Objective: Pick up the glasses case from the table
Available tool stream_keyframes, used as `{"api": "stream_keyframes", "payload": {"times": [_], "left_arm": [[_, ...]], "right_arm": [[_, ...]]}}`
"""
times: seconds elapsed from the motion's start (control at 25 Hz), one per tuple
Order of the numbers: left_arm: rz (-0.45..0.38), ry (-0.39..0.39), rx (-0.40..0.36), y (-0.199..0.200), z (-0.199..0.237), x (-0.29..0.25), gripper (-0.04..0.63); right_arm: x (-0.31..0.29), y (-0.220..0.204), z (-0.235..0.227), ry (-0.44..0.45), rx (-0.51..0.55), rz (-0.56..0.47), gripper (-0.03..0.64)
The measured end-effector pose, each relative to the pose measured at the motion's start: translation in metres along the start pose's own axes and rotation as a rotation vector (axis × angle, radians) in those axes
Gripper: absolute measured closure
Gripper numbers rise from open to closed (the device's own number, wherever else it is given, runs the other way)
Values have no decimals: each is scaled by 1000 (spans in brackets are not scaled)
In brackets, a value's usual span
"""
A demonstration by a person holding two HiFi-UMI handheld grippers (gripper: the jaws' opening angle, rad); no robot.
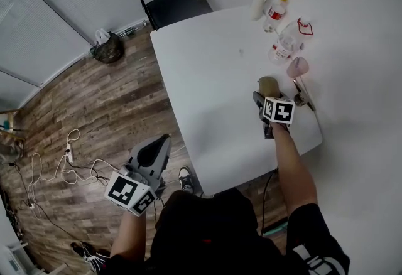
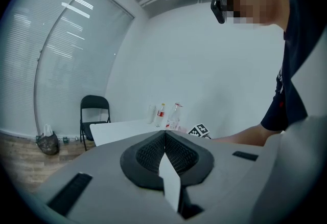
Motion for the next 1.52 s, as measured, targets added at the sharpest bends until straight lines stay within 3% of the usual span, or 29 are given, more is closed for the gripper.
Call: {"api": "stream_keyframes", "payload": {"times": [0.4, 0.8, 1.0, 1.32, 1.52], "left_arm": [[-55, -81, -64, 19, -15, 23, 575], [-107, -150, -161, 43, -41, 55, 575], [-157, -181, -163, 62, -59, 76, 575], [-206, -181, -248, 84, -90, 96, 575], [-209, -177, -262, 83, -96, 96, 575]], "right_arm": [[144, -15, 74, 184, 21, -349, 204], [298, -24, 121, 82, 151, -549, 204], [367, -33, 135, 72, 148, -675, 204], [428, -43, 141, 0, 225, -791, 204], [444, -41, 139, 0, 237, -822, 204]]}}
Point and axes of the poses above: the fingertips, and each gripper's own axes: x backward along the fingers, z to its left, y out of its top, the point moved 3 cm from there along x, backward along the fingers, and after that the axes turned 14 degrees about z, right-handed, at the moved point
